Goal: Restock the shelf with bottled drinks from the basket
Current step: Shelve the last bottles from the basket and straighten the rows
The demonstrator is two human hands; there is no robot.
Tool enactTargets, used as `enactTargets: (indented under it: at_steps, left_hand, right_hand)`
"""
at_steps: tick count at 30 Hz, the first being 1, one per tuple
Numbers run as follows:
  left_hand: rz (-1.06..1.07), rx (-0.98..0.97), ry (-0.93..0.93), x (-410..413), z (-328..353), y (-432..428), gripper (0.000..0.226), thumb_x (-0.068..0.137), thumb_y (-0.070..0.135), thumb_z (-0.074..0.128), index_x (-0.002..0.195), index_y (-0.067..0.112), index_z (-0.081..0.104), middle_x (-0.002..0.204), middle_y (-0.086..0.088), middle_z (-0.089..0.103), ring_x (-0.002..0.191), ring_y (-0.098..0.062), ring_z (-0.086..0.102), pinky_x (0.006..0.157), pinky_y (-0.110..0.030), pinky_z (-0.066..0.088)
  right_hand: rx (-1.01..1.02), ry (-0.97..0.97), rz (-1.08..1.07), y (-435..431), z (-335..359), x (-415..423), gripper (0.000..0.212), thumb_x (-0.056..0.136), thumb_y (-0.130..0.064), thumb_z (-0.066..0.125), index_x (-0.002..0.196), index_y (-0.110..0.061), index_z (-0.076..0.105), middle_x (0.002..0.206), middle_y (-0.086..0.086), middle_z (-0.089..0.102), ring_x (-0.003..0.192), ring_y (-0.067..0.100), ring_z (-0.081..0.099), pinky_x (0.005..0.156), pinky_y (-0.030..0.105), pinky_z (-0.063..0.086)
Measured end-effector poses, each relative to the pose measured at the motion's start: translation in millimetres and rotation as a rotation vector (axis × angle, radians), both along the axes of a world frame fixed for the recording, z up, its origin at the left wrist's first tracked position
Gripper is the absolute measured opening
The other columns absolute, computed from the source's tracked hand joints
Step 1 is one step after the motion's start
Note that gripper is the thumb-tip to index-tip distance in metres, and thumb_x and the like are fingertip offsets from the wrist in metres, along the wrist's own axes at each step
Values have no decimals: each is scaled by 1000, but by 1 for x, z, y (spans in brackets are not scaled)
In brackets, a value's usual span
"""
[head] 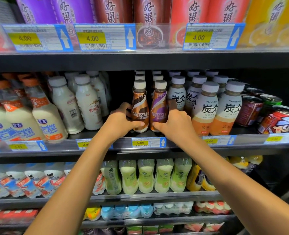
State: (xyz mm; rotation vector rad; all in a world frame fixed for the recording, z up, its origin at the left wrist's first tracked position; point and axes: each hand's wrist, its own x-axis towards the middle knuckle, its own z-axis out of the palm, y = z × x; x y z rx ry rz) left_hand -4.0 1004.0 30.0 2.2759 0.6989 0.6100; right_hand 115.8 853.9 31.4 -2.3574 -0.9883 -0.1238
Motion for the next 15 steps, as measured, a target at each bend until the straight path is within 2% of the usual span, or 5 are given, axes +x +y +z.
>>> enactTargets:
  at_steps: [3, 7, 10, 12, 15]
  left_hand:
    - [1, -12, -4, 0, 0, 0, 58, 76, 32, 84, 122, 18, 51, 106, 1, 67, 85, -8, 62, 61, -16, 44]
    - [-5, -14, 27, -1, 3, 0, 58, 79, 38, 81, 126, 18, 53, 111, 2, 67, 85, -5, 61, 63, -16, 42]
    - [4, 93, 149, -7, 13, -1, 54, 87, 45, 70, 131, 18, 55, 121, -1, 68, 103, -16, 63, 79, -25, 43]
    - [46, 196, 226, -11, 19, -4, 49, 91, 46, 64, 128, 16, 58, 119, -5, 68, 110, -25, 61, 86, -32, 45]
    - [106, 327, 237, -17, 27, -21, 32, 97, 37, 55, 116, 11, 60, 109, -10, 65, 100, -32, 60, 79, -35, 46]
  right_hand:
    - [7, 4, -6, 0, 1, 0, 41, 80, -53, 74, 83, -17, 55, 94, 9, 65, 94, 33, 62, 70, 32, 43]
    - [0, -49, -39, -4, 5, -7, 48, 79, -56, 75, 87, -16, 49, 96, 10, 66, 95, 34, 63, 72, 35, 48]
    - [11, -120, -77, -13, 8, -14, 46, 87, -53, 68, 92, -15, 43, 95, 9, 63, 92, 31, 60, 72, 38, 48]
    - [14, -188, -59, -21, 5, -15, 35, 96, -45, 58, 93, -12, 48, 89, 7, 59, 89, 30, 60, 66, 36, 41]
    - [-3, -342, -22, -34, 6, -17, 33, 102, -37, 46, 100, -7, 60, 98, 12, 66, 94, 32, 61, 67, 35, 36]
